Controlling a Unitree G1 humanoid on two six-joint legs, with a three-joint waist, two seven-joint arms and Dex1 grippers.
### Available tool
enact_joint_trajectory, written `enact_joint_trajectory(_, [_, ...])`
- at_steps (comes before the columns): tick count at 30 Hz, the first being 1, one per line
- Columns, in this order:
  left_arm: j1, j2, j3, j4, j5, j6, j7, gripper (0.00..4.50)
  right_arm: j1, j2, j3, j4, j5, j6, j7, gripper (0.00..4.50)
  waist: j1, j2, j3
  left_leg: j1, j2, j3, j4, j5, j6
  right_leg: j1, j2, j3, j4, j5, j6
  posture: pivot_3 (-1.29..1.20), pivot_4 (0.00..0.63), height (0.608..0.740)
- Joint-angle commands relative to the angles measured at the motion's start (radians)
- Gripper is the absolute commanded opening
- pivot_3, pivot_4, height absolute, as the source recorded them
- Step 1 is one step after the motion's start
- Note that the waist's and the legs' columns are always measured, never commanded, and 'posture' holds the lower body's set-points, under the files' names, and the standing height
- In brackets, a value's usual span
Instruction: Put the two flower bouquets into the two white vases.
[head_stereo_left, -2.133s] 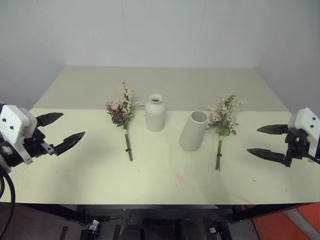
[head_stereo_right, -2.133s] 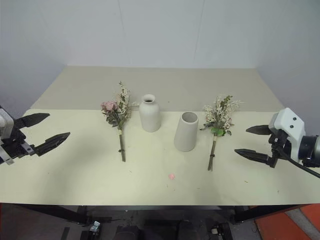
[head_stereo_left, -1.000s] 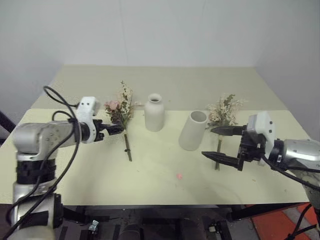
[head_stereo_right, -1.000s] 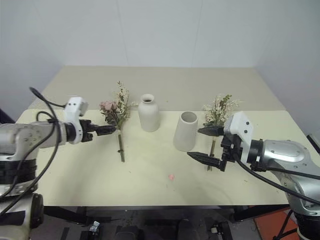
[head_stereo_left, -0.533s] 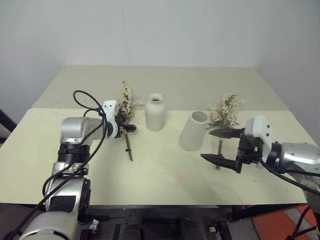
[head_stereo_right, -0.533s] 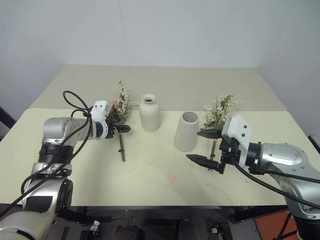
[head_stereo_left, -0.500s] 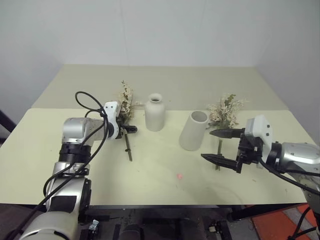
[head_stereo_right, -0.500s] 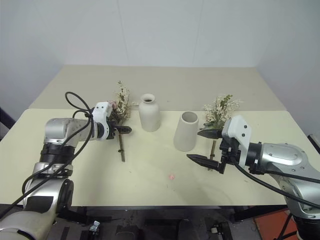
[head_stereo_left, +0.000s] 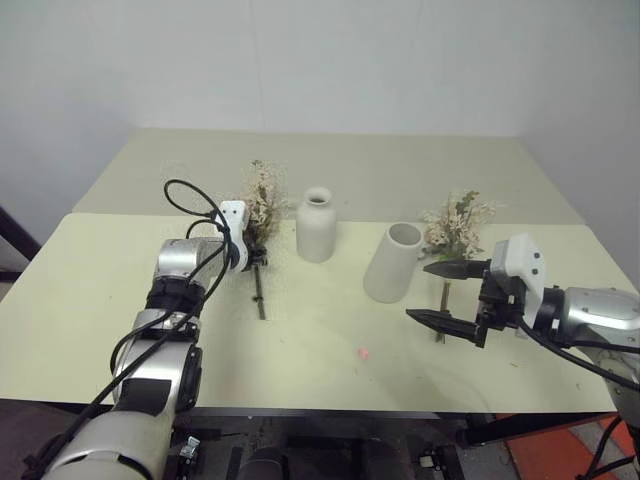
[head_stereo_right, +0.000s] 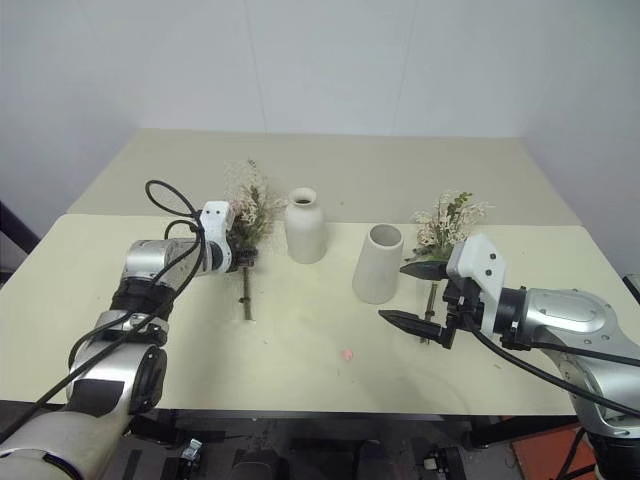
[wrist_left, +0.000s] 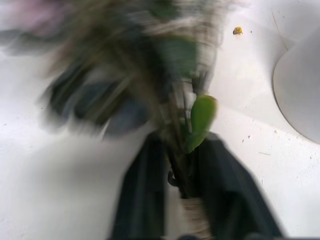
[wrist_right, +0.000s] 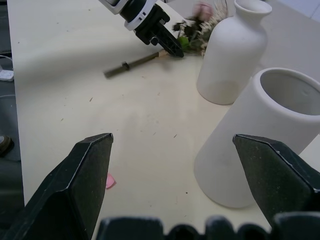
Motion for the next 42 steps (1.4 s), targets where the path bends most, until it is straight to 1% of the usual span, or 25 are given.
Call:
enact_joint_trajectory(1, [-0.012, -0.007, 0.037, -0.003, 0.012, -0.046, 0.023, 0.09, -0.006, -0.009, -0.025, -0.014, -0.004, -0.028, -0.004, 4.5, 0.0, 0.0, 0.0, 0.0, 0.0, 0.0, 0.0, 0.0, 0.0, 0.0, 0.0, 0.0, 0.0, 0.0, 0.0, 0.0, 0.15, 0.74])
enact_joint_trajectory(3, [0.006, -0.011, 0.047, -0.028, 0.024, -0.105, 0.046, 0.09, -0.004, -0.007, -0.024, -0.015, -0.01, -0.035, -0.004, 4.5, 0.0, 0.0, 0.0, 0.0, 0.0, 0.0, 0.0, 0.0, 0.0, 0.0, 0.0, 0.0, 0.0, 0.0, 0.0, 0.0, 0.15, 0.74])
enact_joint_trajectory(4, [0.022, -0.024, 0.078, -0.067, 0.018, -0.177, 0.078, 0.09, -0.002, -0.005, -0.024, -0.017, -0.01, -0.037, -0.004, 4.5, 0.0, 0.0, 0.0, 0.0, 0.0, 0.0, 0.0, 0.0, 0.0, 0.0, 0.0, 0.0, 0.0, 0.0, 0.0, 0.0, 0.15, 0.74])
enact_joint_trajectory(5, [0.043, -0.041, 0.112, -0.114, 0.016, -0.293, 0.114, 0.09, 0.001, -0.003, -0.025, -0.019, -0.01, -0.04, -0.005, 4.5, -0.001, 0.0, 0.0, 0.0, 0.0, 0.0, 0.0, 0.0, 0.0, 0.0, 0.0, 0.0, 0.0, 0.0, 0.0, 0.0, 0.15, 0.74])
enact_joint_trajectory(7, [0.085, -0.065, 0.146, -0.2, 0.047, -0.592, 0.159, 0.09, 0.007, 0.001, -0.028, -0.024, -0.008, -0.044, -0.008, 4.5, -0.001, 0.0, 0.0, -0.001, 0.0, 0.0, 0.0, 0.0, 0.0, -0.002, -0.001, 0.001, 0.0, 0.0, 0.0, 0.0, 0.15, 0.74])
enact_joint_trajectory(8, [0.086, -0.083, 0.196, -0.23, 0.001, -0.669, 0.142, 0.09, 0.011, 0.002, -0.031, -0.027, -0.007, -0.046, -0.009, 4.5, 0.001, -0.001, 0.0, -0.002, 0.001, 0.0, 0.0, 0.0, 0.0, -0.003, -0.001, 0.001, 0.0, 0.001, 0.0, 0.0, 0.15, 0.74])
enact_joint_trajectory(9, [0.074, -0.096, 0.248, -0.246, -0.063, -0.71, 0.107, 0.09, 0.015, 0.002, -0.034, -0.029, -0.005, -0.048, -0.008, 4.5, 0.004, -0.001, 0.0, -0.002, 0.0, 0.0, 0.0, 0.0, -0.001, -0.004, -0.001, 0.001, 0.0, 0.001, 0.0, 0.0, 0.15, 0.74])
enact_joint_trajectory(11, [0.032, -0.121, 0.335, -0.241, -0.159, -0.779, 0.087, 0.09, 0.022, 0.005, -0.04, -0.034, -0.004, -0.064, -0.004, 4.5, 0.007, -0.001, 0.0, -0.005, 0.0, 0.0, 0.0, 0.001, -0.001, -0.007, -0.002, 0.001, 0.0, 0.003, 0.0, 0.0, 0.15, 0.74])
enact_joint_trajectory(13, [-0.04, -0.141, 0.416, -0.195, -0.249, -0.841, 0.082, 0.09, 0.03, 0.009, -0.048, -0.04, 0.003, -0.074, -0.003, 4.5, 0.011, -0.001, 0.0, -0.005, 0.0, 0.001, 0.0, 0.0, -0.001, -0.007, -0.002, 0.001, 0.0, 0.003, 0.0, 0.0, 0.15, 0.74])
enact_joint_trajectory(14, [-0.08, -0.153, 0.459, -0.167, -0.314, -0.85, 0.054, 0.09, 0.034, 0.015, -0.053, -0.043, 0.007, -0.082, -0.004, 4.5, 0.013, -0.001, 0.0, -0.006, 0.0, 0.001, 0.0, 0.0, -0.001, -0.007, -0.002, 0.001, 0.0, 0.003, 0.0, 0.0, 0.15, 0.74])
enact_joint_trajectory(16, [-0.136, -0.17, 0.506, -0.114, -0.393, -0.861, -0.006, 0.09, 0.04, 0.022, -0.057, -0.049, 0.013, -0.09, -0.008, 4.5, 0.014, -0.001, 0.0, -0.006, -0.001, 0.001, 0.001, 0.0, -0.001, -0.006, -0.002, 0.0, -0.001, 0.003, 0.0, 0.0, 0.15, 0.74])
enact_joint_trajectory(18, [-0.179, -0.191, 0.528, -0.066, -0.447, -0.861, -0.073, 0.09, 0.046, 0.028, -0.062, -0.057, 0.019, -0.09, -0.016, 4.5, 0.015, -0.001, 0.0, -0.004, -0.001, 0.001, 0.001, 0.0, 0.0, -0.003, -0.002, 0.0, -0.001, 0.003, 0.001, 0.0, 0.15, 0.74])
enact_joint_trajectory(20, [-0.206, -0.215, 0.524, -0.033, -0.473, -0.861, -0.135, 0.09, 0.057, 0.035, -0.069, -0.068, 0.017, -0.099, -0.022, 4.5, 0.017, -0.001, 0.0, -0.002, -0.001, 0.0, 0.001, 0.0, 0.0, 0.001, -0.002, -0.002, -0.003, 0.003, 0.001, 0.0, 0.15, 0.74])
enact_joint_trajectory(23, [-0.241, -0.247, 0.504, 0.024, -0.467, -0.88, -0.174, 0.09, 0.074, 0.039, -0.082, -0.085, 0.015, -0.098, -0.039, 4.5, 0.015, -0.002, 0.0, -0.002, -0.001, 0.0, 0.003, 0.0, 0.0, 0.002, -0.002, -0.002, -0.003, 0.003, 0.002, 0.0, 0.15, 0.74])
enact_joint_trajectory(27, [-0.268, -0.274, 0.453, 0.116, -0.379, -1.009, -0.221, 0.09, 0.088, 0.027, -0.113, -0.108, 0.043, -0.081, -0.048, 4.5, 0.011, -0.002, 0.0, -0.002, -0.001, 0.0, 0.003, 0.0, 0.0, 0.001, -0.001, -0.002, -0.003, 0.003, 0.002, 0.0, 0.15, 0.74])
enact_joint_trajectory(30, [-0.292, -0.278, 0.447, 0.196, -0.363, -1.068, -0.263, 0.09, 0.098, 0.015, -0.147, -0.138, 0.087, -0.06, -0.047, 4.5, 0.004, -0.002, 0.0, -0.002, -0.001, 0.0, 0.003, 0.0, 0.0, 0.001, 0.0, 0.0, -0.004, 0.003, 0.002, 0.0, 0.15, 0.74])
enact_joint_trajectory(35, [-0.345, -0.275, 0.447, 0.33, -0.331, -1.175, -0.282, 0.09, 0.116, -0.001, -0.178, -0.161, 0.102, -0.049, -0.056, 4.5, 0.004, -0.002, 0.001, -0.002, -0.001, 0.0, 0.003, 0.0, 0.0, 0.002, 0.0, 0.0, -0.004, 0.003, 0.002, 0.0, 0.15, 0.74])
enact_joint_trajectory(42, [-0.363, -0.271, 0.442, 0.458, -0.264, -1.287, -0.255, 0.09, 0.134, -0.017, -0.22, -0.179, 0.132, -0.035, -0.057, 4.5, 0.006, -0.002, 0.001, -0.002, -0.001, 0.0, 0.003, 0.0, 0.0, 0.001, 0.0, 0.0, -0.004, 0.003, 0.002, 0.0, 0.15, 0.74])
